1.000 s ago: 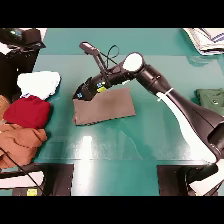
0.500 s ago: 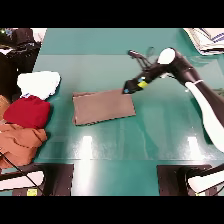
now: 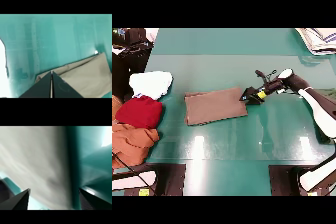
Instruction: Fold the shirts.
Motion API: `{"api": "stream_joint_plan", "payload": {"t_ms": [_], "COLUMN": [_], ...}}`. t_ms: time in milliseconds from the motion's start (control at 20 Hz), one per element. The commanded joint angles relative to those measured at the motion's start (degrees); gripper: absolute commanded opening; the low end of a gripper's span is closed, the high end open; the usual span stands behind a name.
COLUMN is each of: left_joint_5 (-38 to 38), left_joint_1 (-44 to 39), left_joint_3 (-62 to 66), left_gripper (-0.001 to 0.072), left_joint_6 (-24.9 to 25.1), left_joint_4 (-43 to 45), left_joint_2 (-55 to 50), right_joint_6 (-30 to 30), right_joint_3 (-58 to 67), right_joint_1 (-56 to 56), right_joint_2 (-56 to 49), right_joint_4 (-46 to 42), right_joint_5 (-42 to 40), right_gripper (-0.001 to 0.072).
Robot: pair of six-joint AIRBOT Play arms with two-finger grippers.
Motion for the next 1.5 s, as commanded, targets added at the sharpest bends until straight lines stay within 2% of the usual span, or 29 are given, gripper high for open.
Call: {"api": "stream_joint_plan", "payload": {"t_ms": [0,100,150,200,350,450,700,900,1100,1250,1450], "left_joint_5": [0.02,0.02,0.0,-0.02,-0.9,-1.25,-0.61,3.39,8.2,10.73,11.15], "left_joint_1": [0.04,0.04,0.04,0.04,0.04,-0.59,-9.27,-17.7,-22.36,-24.3,-25.07], "left_joint_3": [-0.02,-0.02,-0.02,-0.02,-0.02,-0.02,-0.02,-0.02,-0.02,-0.02,-0.02], "left_gripper": [0.0024,0.0023,0.0024,0.0023,0.0024,0.0023,0.0023,0.0023,0.0023,0.0023,0.0024], "left_joint_6": [0.39,0.39,0.37,0.37,0.37,0.39,0.39,0.48,0.57,0.35,0.31], "left_joint_4": [-0.26,-0.26,-0.28,-0.39,-2.54,-3.67,-3.63,-3.63,-3.63,-3.67,-3.67], "left_joint_2": [-0.02,-0.02,-0.02,-0.02,-0.02,-0.02,-0.02,-0.02,-0.02,-0.02,-0.02], "right_joint_6": [-0.92,-0.9,-0.9,-0.94,-3.37,-3.37,-3.26,-3.23,-3.21,-3.23,-3.23], "right_joint_3": [4.13,7.26,8.72,10.03,12.31,13.64,11.28,5.88,0.83,-1.88,-2.97], "right_joint_1": [4.31,7.28,8.46,9.53,10.4,9.35,-2.05,-18.69,-36.39,-47.98,-57.31], "right_joint_2": [-5.01,-6.86,-7.72,-8.41,-8.87,-8.35,1.99,14.56,23.93,26.58,26.6], "right_joint_4": [3.43,3.37,3.37,3.26,3.21,2.78,2.71,-0.42,-4.87,-4.74,-4.28], "right_joint_5": [-2.23,-2.8,-2.75,-2.71,-2.91,-2.69,-6.95,-7.87,-9.22,-10.84,-12.68], "right_gripper": [0.0694,0.0687,0.0595,0.0425,0.0066,0.0015,0.0015,0.0015,0.0015,0.0015,0.0015]}}
